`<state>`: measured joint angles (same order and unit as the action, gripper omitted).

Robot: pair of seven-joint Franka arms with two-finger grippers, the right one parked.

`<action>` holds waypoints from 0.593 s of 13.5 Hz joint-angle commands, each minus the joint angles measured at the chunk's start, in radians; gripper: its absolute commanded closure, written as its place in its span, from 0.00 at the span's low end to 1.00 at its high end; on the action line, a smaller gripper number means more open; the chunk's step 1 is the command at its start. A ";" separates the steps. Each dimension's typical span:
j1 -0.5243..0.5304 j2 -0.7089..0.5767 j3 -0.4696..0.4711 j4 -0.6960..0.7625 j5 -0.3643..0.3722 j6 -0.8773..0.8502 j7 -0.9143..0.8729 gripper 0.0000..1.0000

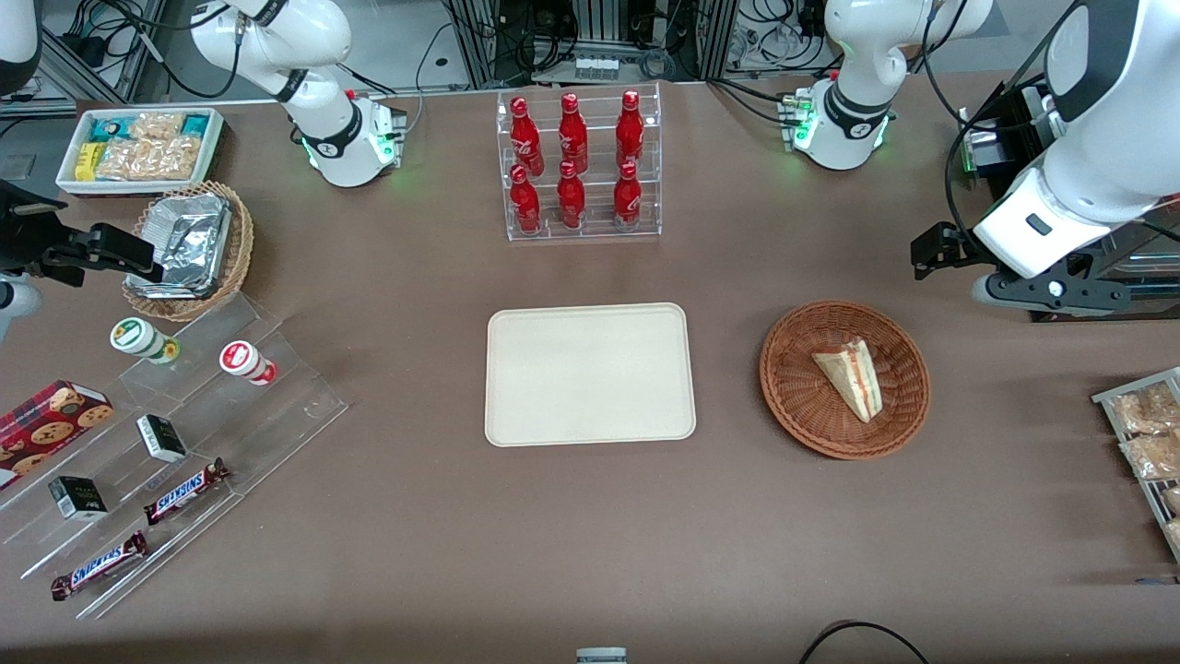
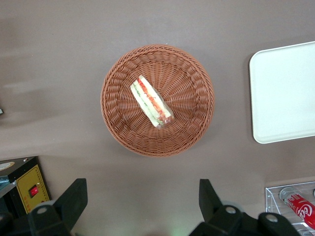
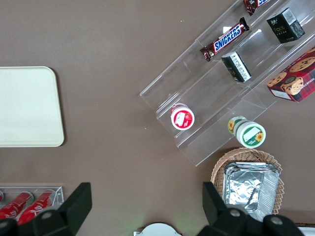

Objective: Place sandwich from basket to tray
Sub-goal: 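Move the left gripper down over the wrapped sandwich in the wicker basket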

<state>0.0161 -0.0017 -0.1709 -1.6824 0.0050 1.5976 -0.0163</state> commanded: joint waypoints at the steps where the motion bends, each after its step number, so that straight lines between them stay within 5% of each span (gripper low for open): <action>1: 0.012 0.037 -0.010 0.041 -0.010 -0.016 0.015 0.00; 8: 0.002 0.134 -0.013 -0.109 -0.007 0.149 0.004 0.00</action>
<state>0.0156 0.1244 -0.1754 -1.7286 0.0048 1.6751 -0.0149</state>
